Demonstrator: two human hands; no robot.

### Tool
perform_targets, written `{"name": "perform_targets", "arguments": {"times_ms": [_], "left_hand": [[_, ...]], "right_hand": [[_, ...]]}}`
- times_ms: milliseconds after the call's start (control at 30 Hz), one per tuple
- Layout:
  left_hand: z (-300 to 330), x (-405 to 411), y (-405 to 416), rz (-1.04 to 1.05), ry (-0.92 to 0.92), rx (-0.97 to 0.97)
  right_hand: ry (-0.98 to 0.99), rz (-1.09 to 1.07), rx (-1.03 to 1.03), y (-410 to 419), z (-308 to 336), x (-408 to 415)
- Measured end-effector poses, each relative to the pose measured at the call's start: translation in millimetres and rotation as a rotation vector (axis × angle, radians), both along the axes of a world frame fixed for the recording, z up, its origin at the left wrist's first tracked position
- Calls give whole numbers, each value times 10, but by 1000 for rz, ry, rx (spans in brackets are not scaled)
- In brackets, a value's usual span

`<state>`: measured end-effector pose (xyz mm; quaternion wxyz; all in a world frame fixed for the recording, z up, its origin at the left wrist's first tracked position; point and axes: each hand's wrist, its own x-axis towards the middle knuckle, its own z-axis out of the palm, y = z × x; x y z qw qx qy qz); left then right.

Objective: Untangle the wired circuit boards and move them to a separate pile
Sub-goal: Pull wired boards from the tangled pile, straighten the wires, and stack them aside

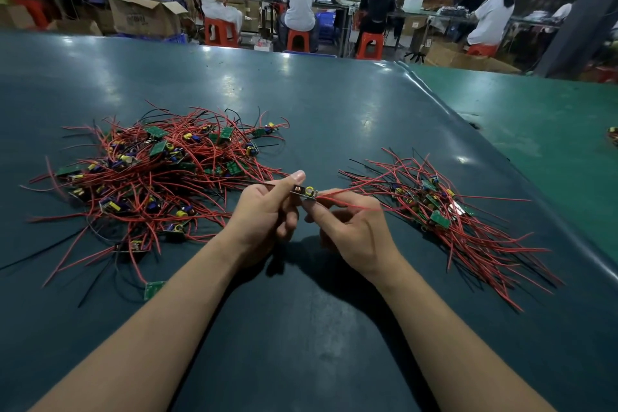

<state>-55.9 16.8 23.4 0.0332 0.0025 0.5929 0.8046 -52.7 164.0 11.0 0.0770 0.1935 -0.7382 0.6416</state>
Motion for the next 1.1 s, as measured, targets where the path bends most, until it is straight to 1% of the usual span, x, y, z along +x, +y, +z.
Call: {"name": "perform_targets", "arguments": {"times_ms": [167,233,267,333,367,433,467,500,533,600,633,700,767,800,867,967,1033,1100], "left_hand": [[6,16,11,1,-19,-94],[17,20,13,39,-44,-78],[18,20,17,49,-48,-56],[12,25,31,63,-37,-37],[6,34,34,80,-20,-47],[-10,46,18,143,40,-117],[-27,49,2,191,86,-195],[-47,51,-20,257,143,-321],[-74,53,-44,342,202,-501],[-113,57,-87,555,278,-887],[-108,70,-104,657,297,-1032],[-80,74,-174,780,296,-1226],[-83,37,-295,823,193,-1404],[-74,29,-364,845,118,-1470],[-58,21,-472,865,-18,-1535],[-76,20,-515,712,-188,-1593],[-109,16,-503,633,-214,-1651],[-111,10,-516,640,-167,-1648]], "right_hand": [[110,-5,83,19,6,15],[149,-80,74,14,5,5],[142,-159,29,7,12,-7],[68,-359,-161,19,44,-52],[4,-441,-298,44,64,-83],[-196,-510,-621,122,108,-146],[-313,-508,-753,159,119,-172],[-404,-497,-834,188,118,-190],[-450,-480,-850,204,107,-202],[-444,-443,-763,192,74,-216],[-427,-430,-706,173,63,-213],[-397,-425,-623,145,57,-205],[-373,-428,-587,140,57,-200],[-367,-426,-581,139,57,-200],[-362,-411,-562,139,45,-200],[-359,-378,-517,127,25,-195],[-360,-363,-489,120,19,-195],[-356,-348,-472,115,21,-192]]}}
